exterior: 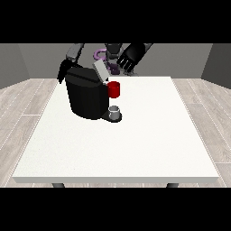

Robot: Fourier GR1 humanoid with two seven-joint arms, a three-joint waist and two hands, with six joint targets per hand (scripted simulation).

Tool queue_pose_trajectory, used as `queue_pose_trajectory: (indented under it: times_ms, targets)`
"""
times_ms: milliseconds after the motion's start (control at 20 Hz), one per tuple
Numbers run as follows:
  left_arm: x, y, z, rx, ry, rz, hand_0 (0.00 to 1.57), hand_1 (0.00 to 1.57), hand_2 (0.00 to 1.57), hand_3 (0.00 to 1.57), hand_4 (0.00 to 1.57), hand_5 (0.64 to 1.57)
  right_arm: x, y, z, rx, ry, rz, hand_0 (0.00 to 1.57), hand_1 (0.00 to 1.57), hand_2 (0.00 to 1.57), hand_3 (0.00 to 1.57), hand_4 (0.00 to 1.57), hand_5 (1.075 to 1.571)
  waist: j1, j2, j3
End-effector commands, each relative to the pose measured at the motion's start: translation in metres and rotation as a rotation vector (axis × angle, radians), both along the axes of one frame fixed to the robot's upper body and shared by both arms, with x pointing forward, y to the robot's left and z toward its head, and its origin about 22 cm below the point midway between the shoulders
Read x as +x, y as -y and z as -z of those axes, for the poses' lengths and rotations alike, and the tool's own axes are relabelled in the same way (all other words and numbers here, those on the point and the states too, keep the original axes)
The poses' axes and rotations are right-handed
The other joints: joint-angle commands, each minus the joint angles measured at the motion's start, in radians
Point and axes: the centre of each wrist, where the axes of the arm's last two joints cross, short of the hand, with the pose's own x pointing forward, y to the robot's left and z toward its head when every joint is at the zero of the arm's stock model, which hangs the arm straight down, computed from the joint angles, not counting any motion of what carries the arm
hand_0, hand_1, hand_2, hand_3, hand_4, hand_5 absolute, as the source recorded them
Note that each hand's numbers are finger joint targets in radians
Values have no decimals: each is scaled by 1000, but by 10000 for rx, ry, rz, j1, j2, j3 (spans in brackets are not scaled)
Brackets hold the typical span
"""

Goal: Insert the coffee pod into the coffee machine and close the lid

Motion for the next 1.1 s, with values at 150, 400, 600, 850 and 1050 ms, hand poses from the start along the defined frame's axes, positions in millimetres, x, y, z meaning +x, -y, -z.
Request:
queue_pose_trajectory:
  times_ms: [150, 400, 600, 850, 1050]
  targets:
    - [-1, -23, -48, 94, 629, -448, 1222, 1222, 1288, 1238, 475, 1571, 8, 8, -18, 18, 496, -22, 0, 0, 0, 0, 186, 1571, -373, 728, 0]
    - [5, -4, -9, -66, 129, -446, 1258, 1258, 1299, 1245, 494, 1571, 10, -13, -34, -81, 163, -82, 0, 0, 0, 0, 60, 1571, -637, 478, -6]
    - [3, -12, -43, 99, 956, -346, 1188, 1188, 1266, 1227, 471, 1571, 15, 6, -30, 43, 1100, 93, 0, 0, 0, 0, 0, 1571, -510, 1390, 1]
    - [6, -16, -46, -2, 555, -431, 1248, 1248, 1286, 1244, 445, 1571, 18, -1, -41, 31, 765, -125, 0, 0, 0, 0, 186, 1571, -735, 1385, -1]
    - [8, 0, -40, 183, 676, -419, 1243, 1243, 1284, 1230, 423, 1571, 17, -17, -40, -117, 855, -139, 0, 0, 0, 0, 33, 1571, -723, 1425, -1]
